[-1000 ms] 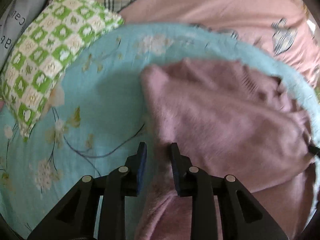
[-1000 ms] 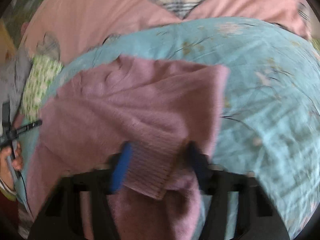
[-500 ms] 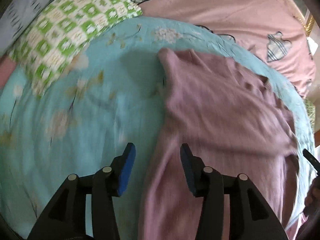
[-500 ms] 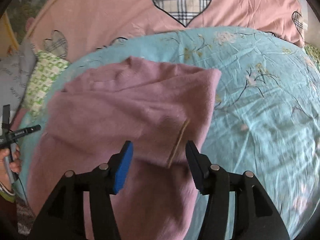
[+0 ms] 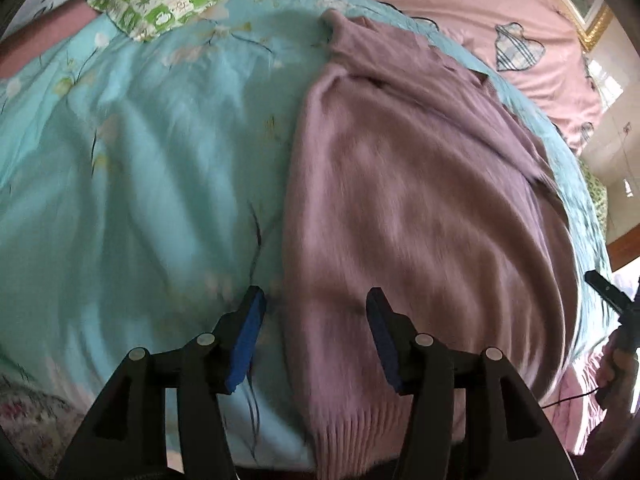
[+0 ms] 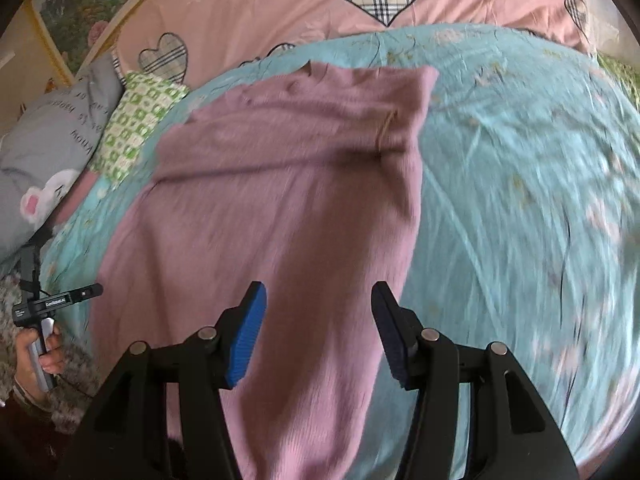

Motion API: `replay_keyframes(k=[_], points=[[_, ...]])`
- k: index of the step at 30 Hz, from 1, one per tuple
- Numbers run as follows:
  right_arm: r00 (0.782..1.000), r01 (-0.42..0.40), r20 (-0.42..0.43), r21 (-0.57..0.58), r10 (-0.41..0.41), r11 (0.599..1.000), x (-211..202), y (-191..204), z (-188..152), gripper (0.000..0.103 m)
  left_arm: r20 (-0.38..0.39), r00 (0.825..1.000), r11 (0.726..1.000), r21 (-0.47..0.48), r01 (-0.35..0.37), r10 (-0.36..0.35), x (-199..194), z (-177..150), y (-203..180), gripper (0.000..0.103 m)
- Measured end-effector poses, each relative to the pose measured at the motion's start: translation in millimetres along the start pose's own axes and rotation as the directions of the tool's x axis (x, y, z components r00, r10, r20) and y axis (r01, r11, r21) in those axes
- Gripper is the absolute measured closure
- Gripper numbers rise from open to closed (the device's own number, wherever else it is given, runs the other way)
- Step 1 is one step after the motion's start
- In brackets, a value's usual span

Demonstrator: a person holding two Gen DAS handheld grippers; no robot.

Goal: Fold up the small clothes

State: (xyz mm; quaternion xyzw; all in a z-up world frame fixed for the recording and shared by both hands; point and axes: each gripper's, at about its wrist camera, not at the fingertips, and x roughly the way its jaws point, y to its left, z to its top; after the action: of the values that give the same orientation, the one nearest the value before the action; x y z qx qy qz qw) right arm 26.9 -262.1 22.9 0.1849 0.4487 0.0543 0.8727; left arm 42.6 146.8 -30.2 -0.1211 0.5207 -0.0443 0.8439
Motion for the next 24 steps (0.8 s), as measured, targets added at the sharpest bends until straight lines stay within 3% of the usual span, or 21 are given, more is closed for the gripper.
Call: replay_keyframes(k=[7, 14, 20, 24], points=[[1.0, -0.03, 0.009, 0.027, 0.03, 0.999, -20, -5, -51, 0.047, 0.011, 0.999, 0.999, 0.013, 0.04, -0.04, -8, -34, 0, 0.05], [0.999, -0.044, -0.011, 0.018, 0.044, 0.999, -28, -6, -82, 0.047, 0.021, 0.997, 0.997, 0.015, 0.076, -0.076, -9, -48, 3, 0.05], [0.99, -0.123, -0.062, 0.05, 0.126, 0.991, -14, -8, -106, 0.047, 0.031, 0.994, 0.994, -0.008, 0.109, -0.109, -9, -50, 9, 0.051], [0.982, -0.185, -0.039, 0.057, 0.187, 0.981, -12, -11, -113, 0.047, 0.03, 0.991, 0.991, -0.018, 0.131, -0.13, -6, -47, 9, 0.051]])
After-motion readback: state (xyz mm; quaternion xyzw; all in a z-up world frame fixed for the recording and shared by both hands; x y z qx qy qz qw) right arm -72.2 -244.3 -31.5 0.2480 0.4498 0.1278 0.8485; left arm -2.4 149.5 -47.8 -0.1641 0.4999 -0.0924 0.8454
